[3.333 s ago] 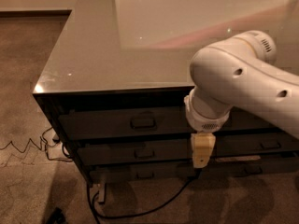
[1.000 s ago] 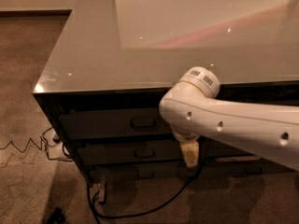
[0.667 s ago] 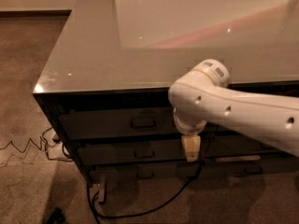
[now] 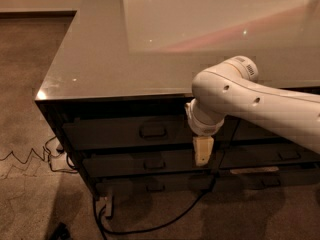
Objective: Open top drawer
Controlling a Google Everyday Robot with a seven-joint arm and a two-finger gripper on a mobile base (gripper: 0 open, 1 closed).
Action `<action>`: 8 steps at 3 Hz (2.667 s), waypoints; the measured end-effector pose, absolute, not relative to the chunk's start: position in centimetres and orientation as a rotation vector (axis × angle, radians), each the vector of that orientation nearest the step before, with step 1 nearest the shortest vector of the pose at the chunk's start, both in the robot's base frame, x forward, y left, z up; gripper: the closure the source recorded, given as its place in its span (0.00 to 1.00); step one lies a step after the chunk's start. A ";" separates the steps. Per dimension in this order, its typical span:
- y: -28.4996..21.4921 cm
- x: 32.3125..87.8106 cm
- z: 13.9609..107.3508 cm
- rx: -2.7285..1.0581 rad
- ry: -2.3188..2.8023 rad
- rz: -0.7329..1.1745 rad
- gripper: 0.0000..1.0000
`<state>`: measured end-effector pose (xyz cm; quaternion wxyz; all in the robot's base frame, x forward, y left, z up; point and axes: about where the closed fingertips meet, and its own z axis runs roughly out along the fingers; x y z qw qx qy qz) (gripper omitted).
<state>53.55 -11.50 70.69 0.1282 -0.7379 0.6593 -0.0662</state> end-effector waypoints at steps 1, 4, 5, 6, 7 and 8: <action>-11.5 53.6 70.7 -2.146 1.918 -0.192 0.00; -13.4 54.2 66.0 -2.064 1.871 0.124 0.00; -13.6 55.5 65.2 -1.995 1.847 0.165 0.00; -13.4 56.0 64.8 -1.966 1.824 0.185 0.00; -12.9 55.8 64.6 -1.980 1.803 0.180 0.00; -12.4 55.6 64.2 -2.001 1.793 0.180 0.00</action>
Offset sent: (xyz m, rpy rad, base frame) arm -0.0076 -0.0023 -0.0290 0.1493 0.0821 -0.0010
